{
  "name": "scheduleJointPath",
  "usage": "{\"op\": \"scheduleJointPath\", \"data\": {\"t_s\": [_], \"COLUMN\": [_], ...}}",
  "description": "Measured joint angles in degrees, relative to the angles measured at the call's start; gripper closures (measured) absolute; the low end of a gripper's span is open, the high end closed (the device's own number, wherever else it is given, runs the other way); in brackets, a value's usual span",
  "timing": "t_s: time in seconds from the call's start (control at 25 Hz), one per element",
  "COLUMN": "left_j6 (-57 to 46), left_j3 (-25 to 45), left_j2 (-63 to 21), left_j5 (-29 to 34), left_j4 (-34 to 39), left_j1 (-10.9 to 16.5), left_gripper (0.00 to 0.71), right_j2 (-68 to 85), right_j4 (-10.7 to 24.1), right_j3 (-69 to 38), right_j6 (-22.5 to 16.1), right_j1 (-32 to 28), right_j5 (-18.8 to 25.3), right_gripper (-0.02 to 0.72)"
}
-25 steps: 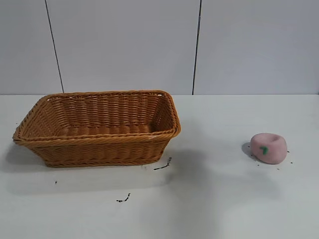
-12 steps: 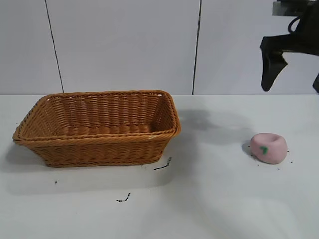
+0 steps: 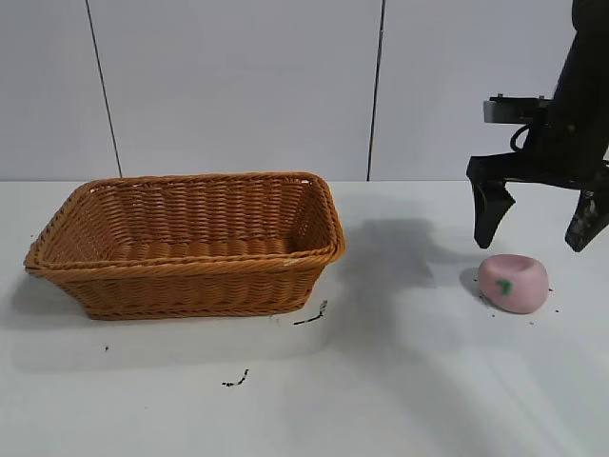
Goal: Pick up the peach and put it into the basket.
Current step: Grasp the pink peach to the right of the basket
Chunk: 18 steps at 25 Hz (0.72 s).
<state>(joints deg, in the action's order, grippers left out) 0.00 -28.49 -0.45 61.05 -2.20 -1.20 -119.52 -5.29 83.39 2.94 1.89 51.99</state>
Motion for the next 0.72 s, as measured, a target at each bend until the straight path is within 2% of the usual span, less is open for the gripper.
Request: {"op": "scheduleJointPath", "data": {"t_s": [0.36, 0.72], "left_j6": [0.00, 0.00], "left_j3": [0.00, 0.00], "left_j2": [0.00, 0.00], "left_j5": [0.00, 0.00], "left_j4": [0.00, 0.00], "left_j1": [0.00, 0.00], "left_gripper": [0.017, 0.017], "right_j2": [-3.35, -4.43], "right_j4": [-0.05, -0.05], "right_j3": [0.00, 0.00], "right_j6": [0.00, 0.00], "right_j1": [0.00, 0.00], "right_j5": [-2.80, -3.32], "right_gripper": [0.008, 0.008]}}
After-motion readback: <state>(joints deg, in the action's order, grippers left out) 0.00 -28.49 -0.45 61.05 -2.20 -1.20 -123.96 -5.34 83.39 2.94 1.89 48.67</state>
